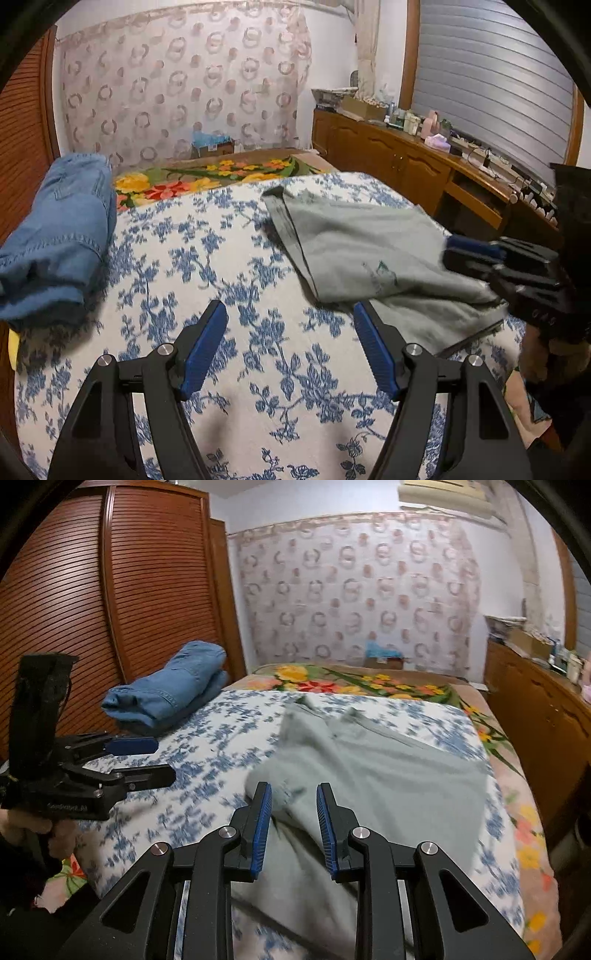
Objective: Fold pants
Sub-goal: 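Grasp the hem of the narrowed shirt with the right gripper, then lift the hem and fold it toward the collar, then open the right gripper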
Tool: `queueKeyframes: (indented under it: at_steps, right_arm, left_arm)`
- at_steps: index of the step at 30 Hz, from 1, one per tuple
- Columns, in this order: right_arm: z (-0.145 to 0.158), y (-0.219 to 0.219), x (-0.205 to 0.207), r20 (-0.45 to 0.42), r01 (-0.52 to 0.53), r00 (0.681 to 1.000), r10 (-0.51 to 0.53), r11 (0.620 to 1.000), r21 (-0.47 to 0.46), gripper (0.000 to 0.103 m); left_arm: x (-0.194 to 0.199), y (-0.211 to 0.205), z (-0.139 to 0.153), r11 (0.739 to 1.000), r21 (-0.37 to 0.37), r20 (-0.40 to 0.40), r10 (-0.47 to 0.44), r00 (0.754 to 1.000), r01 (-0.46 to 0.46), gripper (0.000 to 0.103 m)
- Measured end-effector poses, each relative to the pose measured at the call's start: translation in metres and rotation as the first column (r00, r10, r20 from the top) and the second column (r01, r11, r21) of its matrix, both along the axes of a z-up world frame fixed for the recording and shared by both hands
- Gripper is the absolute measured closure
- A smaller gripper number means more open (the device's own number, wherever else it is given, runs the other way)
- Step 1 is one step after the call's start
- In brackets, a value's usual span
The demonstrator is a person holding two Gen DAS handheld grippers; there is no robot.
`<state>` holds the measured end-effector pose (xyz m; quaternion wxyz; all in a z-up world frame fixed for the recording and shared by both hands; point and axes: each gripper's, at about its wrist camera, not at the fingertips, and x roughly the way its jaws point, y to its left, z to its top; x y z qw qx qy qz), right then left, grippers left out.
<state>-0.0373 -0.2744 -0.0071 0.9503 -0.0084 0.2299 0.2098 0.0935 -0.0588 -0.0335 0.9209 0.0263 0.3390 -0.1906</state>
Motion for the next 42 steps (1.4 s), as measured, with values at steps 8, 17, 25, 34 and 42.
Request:
queueKeyframes:
  at_steps: [8, 17, 25, 34, 42]
  right_arm:
    - [-0.004, 0.015, 0.029, -0.030, -0.081, 0.996, 0.078, 0.993, -0.083, 0.075]
    - [-0.013, 0.033, 0.061, -0.129, -0.145, 0.984, 0.120, 0.968, -0.203, 0.067]
    - [-0.015, 0.046, 0.070, -0.142, -0.164, 0.982, 0.127, 0.942, -0.294, 0.067]
    - [-0.029, 0.075, 0.091, -0.172, -0.184, 0.977, 0.125, 0.902, -0.390, 0.067]
    - [-0.025, 0.076, 0.092, -0.159, -0.196, 0.977, 0.146, 0.905, -0.378, 0.098]
  left_arm:
    - [0.005, 0.008, 0.008, 1.000, -0.005, 0.027, 0.018, 0.999, -0.018, 0.031]
    - [0.009, 0.028, -0.001, 0.998, -0.008, 0.007, 0.056, 0.998, -0.056, 0.031]
    - [0.010, 0.039, -0.008, 0.996, -0.013, -0.004, 0.084, 0.996, -0.084, 0.031]
    - [0.012, 0.047, -0.015, 0.995, -0.018, -0.018, 0.101, 0.995, -0.101, 0.031]
    - [0.010, 0.044, -0.018, 0.995, -0.019, -0.025, 0.093, 0.995, -0.094, 0.031]
